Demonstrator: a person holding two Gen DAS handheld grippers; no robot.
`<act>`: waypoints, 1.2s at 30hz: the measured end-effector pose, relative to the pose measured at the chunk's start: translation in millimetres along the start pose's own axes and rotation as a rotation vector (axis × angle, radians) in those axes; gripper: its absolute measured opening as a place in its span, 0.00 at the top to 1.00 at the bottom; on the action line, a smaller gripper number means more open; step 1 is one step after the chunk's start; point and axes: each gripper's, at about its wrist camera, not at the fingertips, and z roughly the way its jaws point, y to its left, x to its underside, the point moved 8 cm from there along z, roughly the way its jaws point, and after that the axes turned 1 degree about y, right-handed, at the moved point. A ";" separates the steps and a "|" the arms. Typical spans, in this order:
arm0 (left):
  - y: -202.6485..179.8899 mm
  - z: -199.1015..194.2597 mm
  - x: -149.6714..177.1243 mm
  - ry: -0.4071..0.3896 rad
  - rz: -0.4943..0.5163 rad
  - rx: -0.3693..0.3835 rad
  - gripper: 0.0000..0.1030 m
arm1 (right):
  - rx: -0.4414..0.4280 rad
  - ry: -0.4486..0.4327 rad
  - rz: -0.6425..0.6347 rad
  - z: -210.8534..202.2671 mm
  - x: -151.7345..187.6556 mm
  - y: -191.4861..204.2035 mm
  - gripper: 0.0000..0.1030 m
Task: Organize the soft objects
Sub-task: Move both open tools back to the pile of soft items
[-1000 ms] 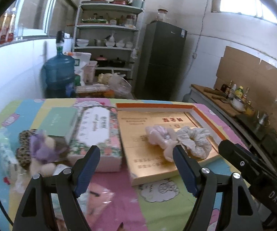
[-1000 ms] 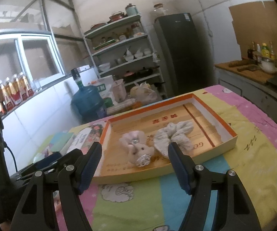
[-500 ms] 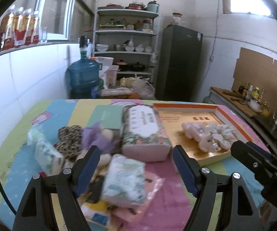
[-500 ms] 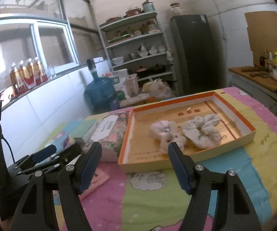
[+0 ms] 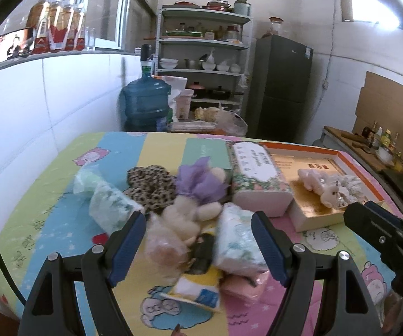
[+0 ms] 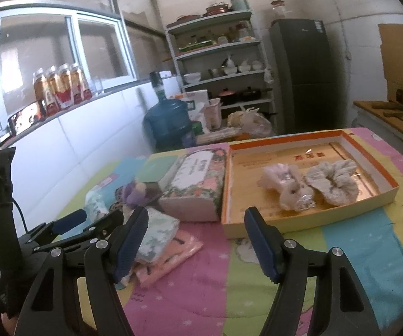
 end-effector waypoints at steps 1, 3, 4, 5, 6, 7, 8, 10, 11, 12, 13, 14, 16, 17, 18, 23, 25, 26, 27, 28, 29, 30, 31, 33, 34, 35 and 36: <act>4.4 -0.6 1.3 0.002 -0.004 -0.003 0.25 | -0.004 0.003 -0.002 1.1 1.4 2.8 0.29; 9.6 -1.2 2.9 0.004 -0.008 -0.009 0.25 | -0.012 0.011 -0.007 3.5 3.3 7.8 0.29; 13.9 -1.7 4.3 0.005 -0.012 -0.014 0.25 | -0.016 0.014 -0.011 4.8 4.9 11.0 0.29; 17.1 -2.0 5.6 0.006 -0.015 -0.019 0.25 | -0.019 0.018 -0.014 6.0 6.6 14.0 0.29; 20.4 -2.2 6.7 0.007 -0.019 -0.022 0.25 | -0.021 0.020 -0.016 6.9 7.7 16.3 0.29; 23.8 -2.6 7.7 0.009 -0.024 -0.024 0.25 | -0.025 0.025 -0.019 8.4 9.0 18.9 0.29; 26.5 -3.3 8.5 0.011 -0.027 -0.026 0.25 | -0.027 0.028 -0.021 9.6 9.6 20.6 0.29; 33.2 -3.8 11.4 0.015 -0.035 -0.032 0.25 | -0.033 0.035 -0.027 12.0 11.5 25.5 0.29; 36.5 -4.6 12.6 0.016 -0.037 -0.036 0.25 | -0.036 0.037 -0.030 12.7 12.5 27.9 0.29; 38.5 -4.9 13.4 0.015 -0.038 -0.038 0.25 | -0.039 0.039 -0.034 13.1 13.8 30.0 0.29; 42.1 -5.9 14.9 0.015 -0.041 -0.042 0.25 | -0.042 0.041 -0.038 14.0 14.3 32.1 0.29; 45.3 -6.6 16.5 0.014 -0.043 -0.045 0.25 | -0.045 0.044 -0.042 15.1 15.4 34.4 0.29; 53.7 -7.4 19.8 0.017 -0.055 -0.047 0.25 | -0.051 0.049 -0.048 17.0 17.2 38.4 0.29; 57.0 -7.3 21.2 0.020 -0.062 -0.048 0.25 | -0.052 0.051 -0.050 17.7 18.2 40.3 0.29; 60.8 -7.2 22.8 0.023 -0.069 -0.048 0.25 | -0.054 0.055 -0.051 19.1 19.3 42.1 0.29; 79.4 -7.6 30.0 0.028 -0.101 -0.057 0.25 | -0.068 0.083 -0.044 29.9 26.5 48.6 0.29; 85.6 -7.5 32.0 0.030 -0.114 -0.056 0.25 | -0.072 0.094 -0.029 36.4 28.4 49.6 0.29; 88.6 -7.6 33.0 0.029 -0.118 -0.056 0.25 | -0.074 0.099 -0.021 39.3 29.2 50.2 0.29; 91.7 -7.9 34.1 0.028 -0.125 -0.054 0.25 | -0.077 0.105 -0.012 42.7 30.1 50.6 0.29; 94.6 -8.2 35.2 0.028 -0.129 -0.049 0.25 | -0.081 0.112 -0.002 47.0 31.1 51.3 0.29; 96.0 -8.4 35.2 0.028 -0.131 -0.047 0.25 | -0.086 0.121 0.007 51.5 32.3 52.3 0.28; 97.7 -8.5 35.9 0.029 -0.133 -0.044 0.25 | -0.090 0.127 0.012 54.1 33.2 53.4 0.26; 99.4 -8.9 36.4 0.029 -0.134 -0.043 0.25 | -0.095 0.134 0.018 58.4 34.6 55.2 0.25; 100.5 -8.9 37.1 0.029 -0.134 -0.043 0.25 | -0.097 0.144 0.026 64.8 36.7 57.7 0.25; 102.9 -8.9 37.6 0.029 -0.136 -0.043 0.25 | -0.097 0.150 0.029 68.3 37.9 59.0 0.25; 105.1 -8.8 37.6 0.029 -0.138 -0.042 0.25 | -0.095 0.153 0.031 70.4 38.4 59.6 0.25; 108.1 -8.5 38.0 0.029 -0.143 -0.042 0.25 | -0.091 0.154 0.034 73.0 38.9 60.1 0.25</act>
